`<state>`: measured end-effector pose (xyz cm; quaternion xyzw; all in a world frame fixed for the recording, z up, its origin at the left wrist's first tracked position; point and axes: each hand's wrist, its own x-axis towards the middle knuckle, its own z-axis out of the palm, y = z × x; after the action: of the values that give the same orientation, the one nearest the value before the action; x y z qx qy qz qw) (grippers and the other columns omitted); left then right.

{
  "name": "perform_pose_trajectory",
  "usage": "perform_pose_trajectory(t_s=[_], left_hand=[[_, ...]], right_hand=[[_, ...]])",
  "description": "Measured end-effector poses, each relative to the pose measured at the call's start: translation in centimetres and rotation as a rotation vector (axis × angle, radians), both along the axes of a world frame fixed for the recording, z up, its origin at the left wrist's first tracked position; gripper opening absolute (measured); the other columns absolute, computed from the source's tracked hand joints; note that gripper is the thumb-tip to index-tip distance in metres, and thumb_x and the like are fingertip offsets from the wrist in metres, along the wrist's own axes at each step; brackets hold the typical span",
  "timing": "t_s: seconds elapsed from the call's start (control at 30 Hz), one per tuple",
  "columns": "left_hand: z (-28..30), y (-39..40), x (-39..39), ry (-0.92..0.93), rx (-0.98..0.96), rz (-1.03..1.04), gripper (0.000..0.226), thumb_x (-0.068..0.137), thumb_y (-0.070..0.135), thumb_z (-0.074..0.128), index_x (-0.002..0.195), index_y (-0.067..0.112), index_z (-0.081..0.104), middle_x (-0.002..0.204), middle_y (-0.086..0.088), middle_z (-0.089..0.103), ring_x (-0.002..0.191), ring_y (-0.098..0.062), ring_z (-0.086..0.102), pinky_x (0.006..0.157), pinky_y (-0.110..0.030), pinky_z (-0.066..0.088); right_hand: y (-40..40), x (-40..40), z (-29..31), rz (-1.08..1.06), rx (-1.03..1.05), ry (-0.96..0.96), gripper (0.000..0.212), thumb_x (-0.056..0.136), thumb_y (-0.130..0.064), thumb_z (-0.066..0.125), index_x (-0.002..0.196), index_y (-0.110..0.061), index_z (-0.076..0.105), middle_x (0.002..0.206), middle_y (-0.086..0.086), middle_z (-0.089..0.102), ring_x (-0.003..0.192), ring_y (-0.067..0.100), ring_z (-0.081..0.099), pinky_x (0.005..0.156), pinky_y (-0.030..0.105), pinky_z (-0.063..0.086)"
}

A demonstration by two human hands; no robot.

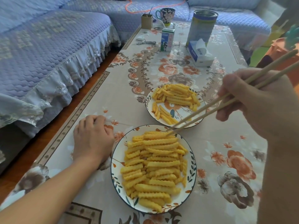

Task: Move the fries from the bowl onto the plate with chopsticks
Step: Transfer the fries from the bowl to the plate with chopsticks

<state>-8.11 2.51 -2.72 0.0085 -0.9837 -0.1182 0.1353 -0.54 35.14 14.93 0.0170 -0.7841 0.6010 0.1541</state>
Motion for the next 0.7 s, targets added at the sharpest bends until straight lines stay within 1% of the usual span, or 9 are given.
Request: perform_pose_trajectory(t_s=[0.07, 0.13, 0.23, 0.33, 0.4, 0.47, 0.53, 0.63, 0.7], left_hand=[[0.0, 0.1, 0.0, -0.002, 0.005, 0.005, 0.029, 0.089, 0.018, 0.053, 0.115, 0.012, 0.065, 0.117, -0.015, 0.059, 0.11, -0.037, 0.051, 0.096, -0.051, 0.042], [0.0, 0.1, 0.0, -0.009, 0.008, 0.01, 0.029, 0.089, 0.017, 0.055, 0.115, 0.012, 0.065, 0.118, -0.015, 0.059, 0.111, -0.036, 0.051, 0.096, -0.051, 0.042], [0.0, 0.1, 0.0, -0.007, 0.006, 0.01, 0.029, 0.088, 0.016, 0.057, 0.116, 0.012, 0.065, 0.118, -0.015, 0.059, 0.11, -0.036, 0.051, 0.096, -0.052, 0.043], [0.0, 0.1, 0.0, -0.004, 0.006, 0.012, 0.03, 0.088, 0.017, 0.056, 0.115, 0.012, 0.066, 0.116, -0.015, 0.059, 0.108, -0.037, 0.051, 0.096, -0.051, 0.043], [0.1, 0.1, 0.1, -0.004, 0.009, 0.012, 0.033, 0.088, 0.021, 0.049, 0.115, 0.012, 0.066, 0.116, -0.015, 0.059, 0.108, -0.037, 0.051, 0.095, -0.052, 0.044], [0.2, 0.2, 0.1, 0.001, 0.019, 0.009, 0.04, 0.085, 0.027, 0.041, 0.113, 0.012, 0.066, 0.116, -0.015, 0.059, 0.107, -0.038, 0.051, 0.094, -0.052, 0.044], [0.3, 0.2, 0.2, -0.002, 0.019, 0.007, 0.044, 0.084, 0.029, 0.038, 0.113, 0.012, 0.066, 0.116, -0.016, 0.06, 0.108, -0.038, 0.052, 0.095, -0.052, 0.044], [0.3, 0.2, 0.2, -0.002, 0.015, 0.01, 0.045, 0.084, 0.03, 0.038, 0.114, 0.012, 0.066, 0.117, -0.016, 0.06, 0.108, -0.038, 0.052, 0.096, -0.052, 0.044], [0.3, 0.2, 0.1, -0.001, 0.014, 0.008, 0.041, 0.086, 0.028, 0.041, 0.114, 0.012, 0.066, 0.117, -0.016, 0.06, 0.109, -0.038, 0.051, 0.096, -0.052, 0.044]], right_hand=[[0.4, -0.8, -0.8, -0.138, 0.0, 0.04, 0.031, 0.098, -0.03, 0.062, 0.075, -0.011, 0.07, 0.058, 0.009, 0.068, 0.048, 0.028, 0.069, 0.05, 0.037, 0.061], [0.6, -1.7, -1.8, -0.228, 0.035, 0.008, 0.034, 0.105, -0.031, 0.056, 0.081, -0.01, 0.069, 0.062, 0.01, 0.071, 0.052, 0.027, 0.072, 0.055, 0.038, 0.063], [0.3, -2.6, -3.1, -0.238, 0.055, -0.082, 0.039, 0.105, -0.036, 0.055, 0.084, -0.006, 0.069, 0.065, 0.013, 0.072, 0.058, 0.029, 0.074, 0.06, 0.043, 0.064], [-0.3, -2.8, -3.7, -0.239, 0.075, -0.116, 0.038, 0.103, -0.034, 0.058, 0.082, -0.005, 0.069, 0.063, 0.014, 0.072, 0.057, 0.028, 0.075, 0.059, 0.041, 0.064], [-0.6, -2.9, -4.0, -0.244, 0.092, -0.124, 0.036, 0.103, -0.033, 0.059, 0.082, -0.005, 0.069, 0.063, 0.013, 0.072, 0.056, 0.027, 0.074, 0.057, 0.039, 0.064], [-0.7, -3.0, -4.2, -0.247, 0.124, -0.134, 0.034, 0.103, -0.032, 0.06, 0.082, -0.006, 0.07, 0.063, 0.01, 0.072, 0.055, 0.025, 0.074, 0.056, 0.036, 0.064], [-0.7, -3.1, -4.3, -0.246, 0.14, -0.139, 0.035, 0.103, -0.032, 0.058, 0.082, -0.007, 0.069, 0.063, 0.009, 0.072, 0.055, 0.024, 0.074, 0.056, 0.036, 0.064], [-0.3, -3.0, -4.0, -0.253, 0.117, -0.127, 0.039, 0.104, -0.035, 0.056, 0.081, -0.006, 0.068, 0.061, 0.011, 0.071, 0.055, 0.027, 0.073, 0.059, 0.043, 0.064], [0.2, -2.6, -3.4, -0.264, 0.068, -0.104, 0.042, 0.105, -0.036, 0.054, 0.082, -0.004, 0.067, 0.062, 0.014, 0.071, 0.055, 0.031, 0.073, 0.06, 0.048, 0.064]])
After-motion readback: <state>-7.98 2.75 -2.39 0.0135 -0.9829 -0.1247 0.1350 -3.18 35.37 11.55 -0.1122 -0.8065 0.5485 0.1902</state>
